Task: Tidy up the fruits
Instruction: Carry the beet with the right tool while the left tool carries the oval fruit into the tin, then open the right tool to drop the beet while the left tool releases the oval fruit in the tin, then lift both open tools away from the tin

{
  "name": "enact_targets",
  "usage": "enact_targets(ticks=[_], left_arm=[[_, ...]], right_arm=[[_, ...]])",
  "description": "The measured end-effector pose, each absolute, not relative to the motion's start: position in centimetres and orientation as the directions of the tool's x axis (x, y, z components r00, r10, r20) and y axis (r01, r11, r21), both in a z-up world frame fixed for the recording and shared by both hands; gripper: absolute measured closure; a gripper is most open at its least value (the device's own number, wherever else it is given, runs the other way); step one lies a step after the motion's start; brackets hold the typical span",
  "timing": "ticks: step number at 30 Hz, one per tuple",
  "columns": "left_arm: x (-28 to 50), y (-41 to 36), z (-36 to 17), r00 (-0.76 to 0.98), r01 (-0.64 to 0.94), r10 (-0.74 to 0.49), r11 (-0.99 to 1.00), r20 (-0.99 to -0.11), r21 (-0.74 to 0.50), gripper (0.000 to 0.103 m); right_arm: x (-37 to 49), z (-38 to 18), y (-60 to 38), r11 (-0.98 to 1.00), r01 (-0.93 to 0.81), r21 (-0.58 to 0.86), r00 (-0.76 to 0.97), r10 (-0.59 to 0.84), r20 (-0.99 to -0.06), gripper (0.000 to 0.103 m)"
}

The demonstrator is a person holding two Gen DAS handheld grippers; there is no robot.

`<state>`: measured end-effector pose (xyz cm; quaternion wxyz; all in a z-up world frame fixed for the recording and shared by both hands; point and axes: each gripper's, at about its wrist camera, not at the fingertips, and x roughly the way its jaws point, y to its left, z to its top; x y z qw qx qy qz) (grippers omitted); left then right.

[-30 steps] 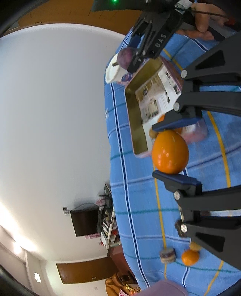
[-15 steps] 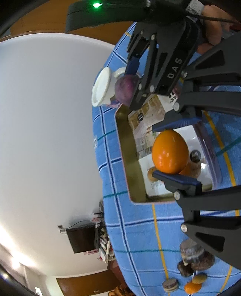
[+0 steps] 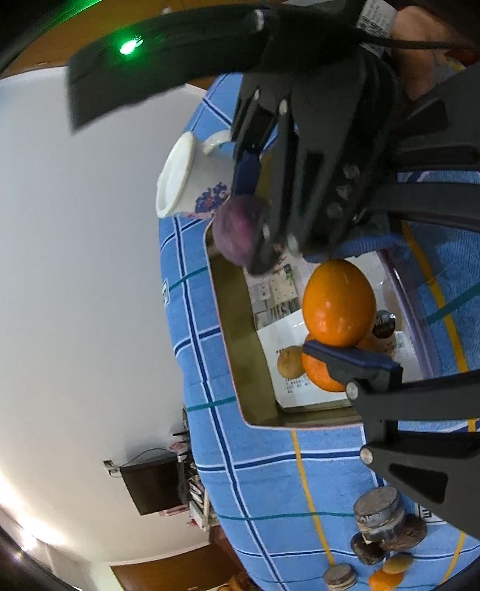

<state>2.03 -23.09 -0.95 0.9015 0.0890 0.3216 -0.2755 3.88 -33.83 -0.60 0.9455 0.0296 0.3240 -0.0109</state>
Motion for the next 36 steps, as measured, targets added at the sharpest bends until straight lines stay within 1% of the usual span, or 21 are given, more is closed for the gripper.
enact_targets(ticks=[4, 7, 10, 11, 12, 13, 14, 17, 20, 22, 24, 26, 28, 31, 34, 36], left_arm=[[2.0, -23.5, -1.1, 0.653, 0.542, -0.408, 0.840, -0.638, 0.017, 0.056], [1.9, -23.6, -1.0, 0.661, 0.539, -0.397, 0.842, -0.637, 0.035, 0.055], [2.1, -23.4, -1.0, 0.664, 0.526, -0.391, 0.850, -0.637, 0.027, 0.050], [2.1, -23.3, -1.0, 0.671, 0.518, -0.385, 0.855, -0.634, 0.029, 0.044], [2.1, -23.2, -1.0, 0.680, 0.503, -0.368, 0.864, -0.634, 0.037, 0.026], [2.3, -23.1, -1.0, 0.685, 0.487, -0.354, 0.873, -0.637, 0.039, 0.015], [2.3, -22.8, -1.0, 0.691, 0.476, -0.351, 0.879, -0.632, 0.033, 0.000], [2.2, -22.1, -0.7, 0.700, 0.468, -0.369, 0.884, -0.611, 0.002, 0.000], [1.9, -21.8, -0.5, 0.721, 0.451, -0.360, 0.893, -0.592, 0.006, 0.000], [1.5, -21.3, -0.1, 0.737, 0.443, -0.365, 0.896, -0.568, -0.001, 0.000], [1.2, -20.7, 0.2, 0.757, 0.432, -0.365, 0.902, -0.542, -0.003, 0.000], [1.1, -19.7, 0.7, 0.786, 0.398, -0.343, 0.917, -0.515, -0.004, 0.000], [1.2, -18.9, 1.0, 0.808, 0.357, -0.316, 0.934, -0.497, -0.012, 0.000], [1.6, -17.3, 1.4, 0.845, 0.287, -0.257, 0.958, -0.469, -0.007, 0.000], [1.7, -16.1, 1.6, 0.859, 0.256, -0.237, 0.966, -0.454, -0.020, 0.000], [1.7, -15.4, 1.6, 0.873, 0.220, -0.199, 0.976, -0.445, -0.005, 0.000]], right_arm=[[4.6, -1.3, -34.0, 0.995, 0.024, 0.101, 0.761, 0.047, -0.647, 0.047], [4.6, -1.3, -34.0, 0.993, 0.030, 0.110, 0.759, 0.049, -0.649, 0.047], [4.6, -1.3, -33.7, 0.995, 0.028, 0.098, 0.763, 0.042, -0.645, 0.045], [4.5, -1.2, -33.7, 0.995, 0.032, 0.099, 0.766, 0.039, -0.642, 0.044], [4.4, -1.2, -33.8, 0.994, 0.037, 0.102, 0.768, 0.036, -0.639, 0.041], [4.3, -1.2, -34.0, 0.993, 0.039, 0.112, 0.771, 0.042, -0.636, 0.034], [4.2, -1.2, -34.2, 0.991, 0.037, 0.128, 0.774, 0.052, -0.631, 0.031], [3.8, -0.7, -33.9, 0.992, 0.027, 0.124, 0.794, 0.054, -0.606, 0.029], [3.1, 0.0, -33.4, 0.997, 0.052, 0.063, 0.820, -0.007, -0.573, 0.029], [2.5, 0.5, -33.5, 0.996, 0.069, 0.056, 0.843, -0.029, -0.538, 0.029], [1.8, 1.1, -33.8, 0.993, 0.087, 0.077, 0.871, -0.038, -0.490, 0.029], [1.2, 1.4, -34.1, 0.991, 0.109, 0.082, 0.893, -0.061, -0.447, 0.028], [0.8, 1.5, -34.2, 0.989, 0.128, 0.067, 0.905, -0.089, -0.417, 0.022], [0.5, 1.8, -34.5, 0.987, 0.136, 0.080, 0.919, -0.096, -0.381, 0.020], [0.4, 1.8, -34.6, 0.987, 0.139, 0.081, 0.919, -0.098, -0.382, 0.020], [0.4, 1.8, -34.7, 0.987, 0.139, 0.081, 0.919, -0.098, -0.382, 0.020]])
